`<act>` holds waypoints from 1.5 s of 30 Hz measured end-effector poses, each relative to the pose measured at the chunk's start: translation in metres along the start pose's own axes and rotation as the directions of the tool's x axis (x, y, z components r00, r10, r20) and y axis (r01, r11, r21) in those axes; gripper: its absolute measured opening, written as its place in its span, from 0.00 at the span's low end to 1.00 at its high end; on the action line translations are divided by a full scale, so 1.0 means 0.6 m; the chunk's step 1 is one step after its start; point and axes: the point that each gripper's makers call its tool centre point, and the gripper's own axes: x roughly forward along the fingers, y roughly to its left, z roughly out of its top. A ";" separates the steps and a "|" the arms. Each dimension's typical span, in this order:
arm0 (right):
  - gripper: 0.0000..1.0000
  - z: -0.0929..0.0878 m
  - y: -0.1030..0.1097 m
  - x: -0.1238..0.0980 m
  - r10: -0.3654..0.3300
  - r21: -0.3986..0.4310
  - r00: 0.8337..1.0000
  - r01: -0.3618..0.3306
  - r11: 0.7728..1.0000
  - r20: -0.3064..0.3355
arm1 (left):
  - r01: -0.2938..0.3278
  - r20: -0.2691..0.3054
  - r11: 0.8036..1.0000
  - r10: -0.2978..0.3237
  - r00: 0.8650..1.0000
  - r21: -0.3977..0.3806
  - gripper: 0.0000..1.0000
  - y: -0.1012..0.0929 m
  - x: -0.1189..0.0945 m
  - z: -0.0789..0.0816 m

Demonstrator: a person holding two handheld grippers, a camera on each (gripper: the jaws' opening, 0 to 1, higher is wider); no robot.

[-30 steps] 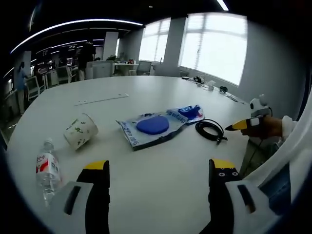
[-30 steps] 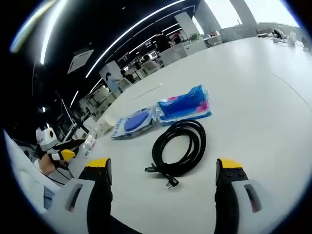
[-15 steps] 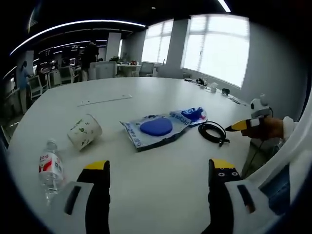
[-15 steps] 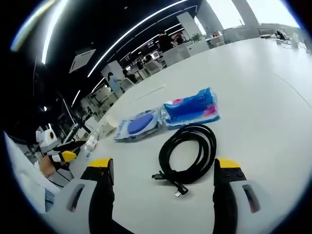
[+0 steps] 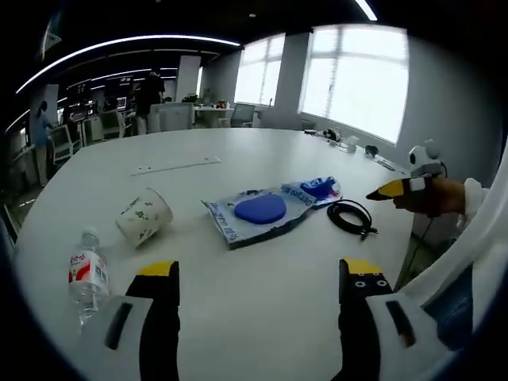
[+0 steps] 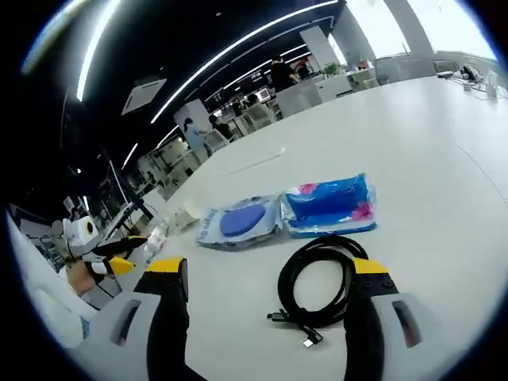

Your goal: Arrange the tabletop items into an orderly group along one side of the table until the central work area is clear of visible clutter.

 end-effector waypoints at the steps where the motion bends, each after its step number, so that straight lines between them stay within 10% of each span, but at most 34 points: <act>1: 0.80 0.005 0.008 0.005 0.012 -0.006 1.000 -0.011 1.000 0.002 | 0.002 0.003 1.000 -0.002 1.000 -0.001 0.85 0.000 0.000 0.001; 11: 0.80 0.026 0.097 0.085 0.182 -0.113 0.978 -0.194 0.975 -0.105 | -0.035 0.010 0.997 0.035 0.999 -0.063 0.91 0.019 -0.003 0.001; 23: 0.78 0.024 0.204 0.158 0.336 -0.169 0.909 -0.383 0.908 -0.248 | -0.077 -0.006 0.994 0.077 0.997 -0.082 0.96 0.041 -0.017 -0.005; 31: 0.76 0.019 0.248 0.171 0.382 -0.213 0.868 -0.457 0.864 -0.316 | -0.046 0.070 0.983 0.059 0.996 -0.177 1.00 0.053 -0.084 0.018; 38: 0.74 0.000 0.261 0.189 0.394 -0.191 0.854 -0.472 0.861 -0.339 | -0.160 -0.050 0.987 0.160 0.986 0.003 1.00 0.102 -0.167 -0.030; 45: 0.74 -0.007 0.276 0.199 0.417 -0.171 0.834 -0.499 0.850 -0.361 | -0.173 -0.022 0.985 0.174 0.985 0.020 1.00 0.105 -0.222 -0.044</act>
